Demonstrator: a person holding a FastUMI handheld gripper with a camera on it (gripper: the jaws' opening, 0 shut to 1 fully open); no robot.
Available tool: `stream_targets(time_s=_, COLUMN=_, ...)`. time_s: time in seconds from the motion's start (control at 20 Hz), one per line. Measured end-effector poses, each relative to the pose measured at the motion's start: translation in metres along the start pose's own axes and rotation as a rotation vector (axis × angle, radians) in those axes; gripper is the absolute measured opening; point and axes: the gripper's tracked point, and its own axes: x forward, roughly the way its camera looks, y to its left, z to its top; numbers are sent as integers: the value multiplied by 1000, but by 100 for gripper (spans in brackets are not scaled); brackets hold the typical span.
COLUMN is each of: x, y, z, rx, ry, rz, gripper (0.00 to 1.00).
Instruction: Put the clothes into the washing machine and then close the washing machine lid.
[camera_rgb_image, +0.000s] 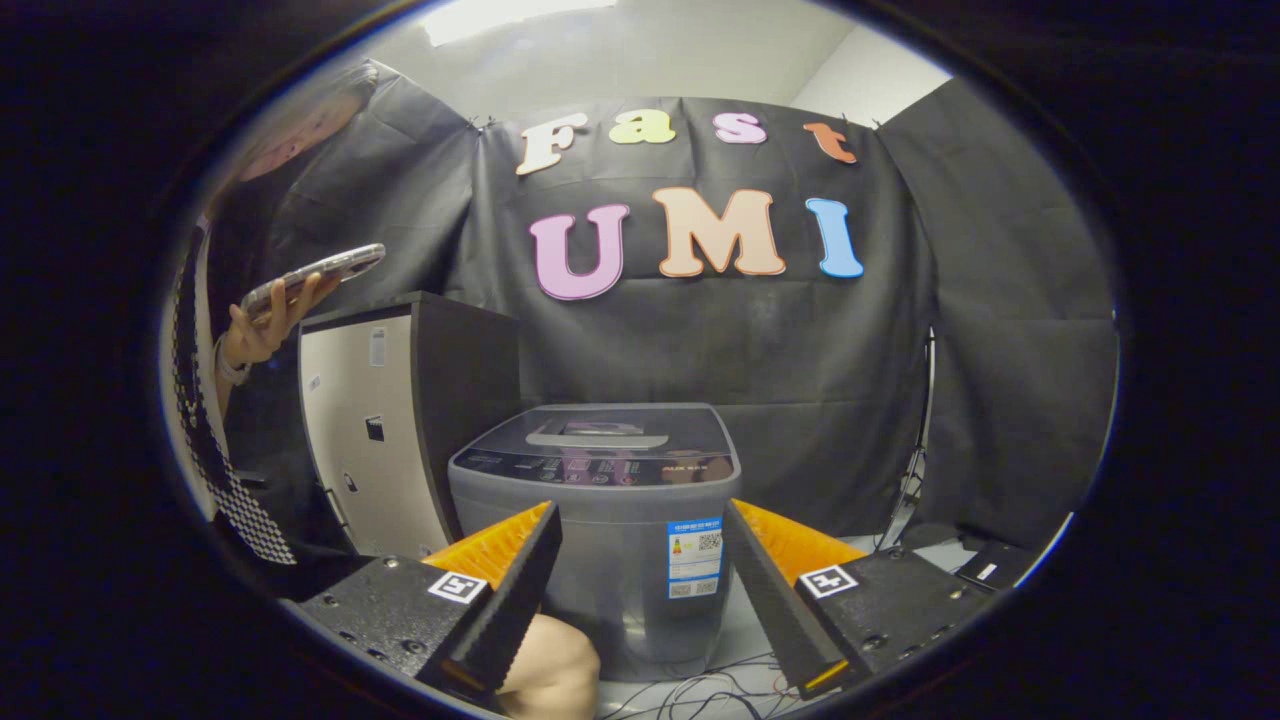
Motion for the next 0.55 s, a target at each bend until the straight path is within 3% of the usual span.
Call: stream_targets(time_s=0.55, x=-1, y=1, z=-1, rx=0, ry=1, rz=1, gripper=98)
